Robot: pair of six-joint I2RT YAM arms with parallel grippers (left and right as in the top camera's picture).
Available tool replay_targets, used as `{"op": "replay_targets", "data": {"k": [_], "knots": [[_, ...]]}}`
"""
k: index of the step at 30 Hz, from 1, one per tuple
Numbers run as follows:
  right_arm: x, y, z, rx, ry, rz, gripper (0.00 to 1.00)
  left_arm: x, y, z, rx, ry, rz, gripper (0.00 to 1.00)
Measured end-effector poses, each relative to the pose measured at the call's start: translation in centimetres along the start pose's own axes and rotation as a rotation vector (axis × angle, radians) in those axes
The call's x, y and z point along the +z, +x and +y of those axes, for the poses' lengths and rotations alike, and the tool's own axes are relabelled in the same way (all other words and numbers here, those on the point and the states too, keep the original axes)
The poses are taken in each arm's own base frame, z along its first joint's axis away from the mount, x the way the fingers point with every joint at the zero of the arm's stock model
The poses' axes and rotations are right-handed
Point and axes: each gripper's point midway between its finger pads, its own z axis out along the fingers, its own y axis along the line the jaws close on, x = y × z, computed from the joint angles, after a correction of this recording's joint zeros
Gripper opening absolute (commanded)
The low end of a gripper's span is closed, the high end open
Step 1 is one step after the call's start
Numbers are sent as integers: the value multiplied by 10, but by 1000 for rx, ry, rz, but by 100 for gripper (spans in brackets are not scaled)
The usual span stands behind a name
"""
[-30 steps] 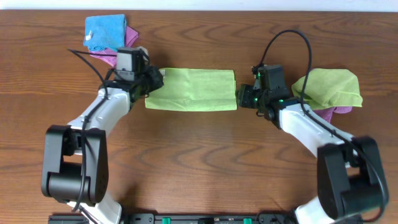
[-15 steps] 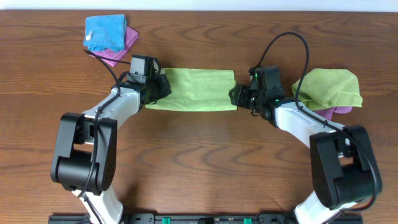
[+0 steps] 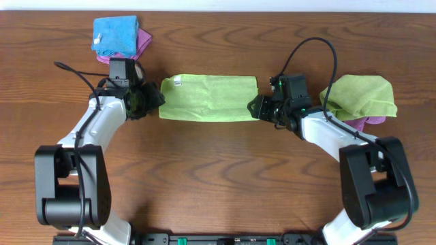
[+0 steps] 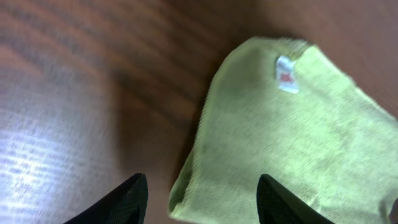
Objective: Fold the cloth
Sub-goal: 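Grasp both ends of the folded strip with left and right grippers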
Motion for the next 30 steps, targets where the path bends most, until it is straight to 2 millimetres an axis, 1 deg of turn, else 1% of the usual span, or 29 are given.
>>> {"op": "replay_targets", "data": {"k": [5,12,16,18,23,25,28,30], "knots": [[0,3,-1,4,3,11,52,2,6,-6,-17,32,31,55],[0,4,-2,6,7,17,52,9,13,-9,-37,51,63,55],[0,4,-2,7,7,18,52,11,13,-11,-32,55,59,54],[0,5,-2,7,7,19,52,13,14,-10,-34,53,63,50],[0,6,-3,9,11,25,51,28,22,-2,-50,40,104,45],[0,7,-3,10,13,28,51,28,20,-7,-45,64,99,37],[0,9,-5,13,19,38,50,28,21,-10,-45,84,105,18],[0,12,-6,15,25,49,51,28,22,-12,-45,93,110,7]]}}
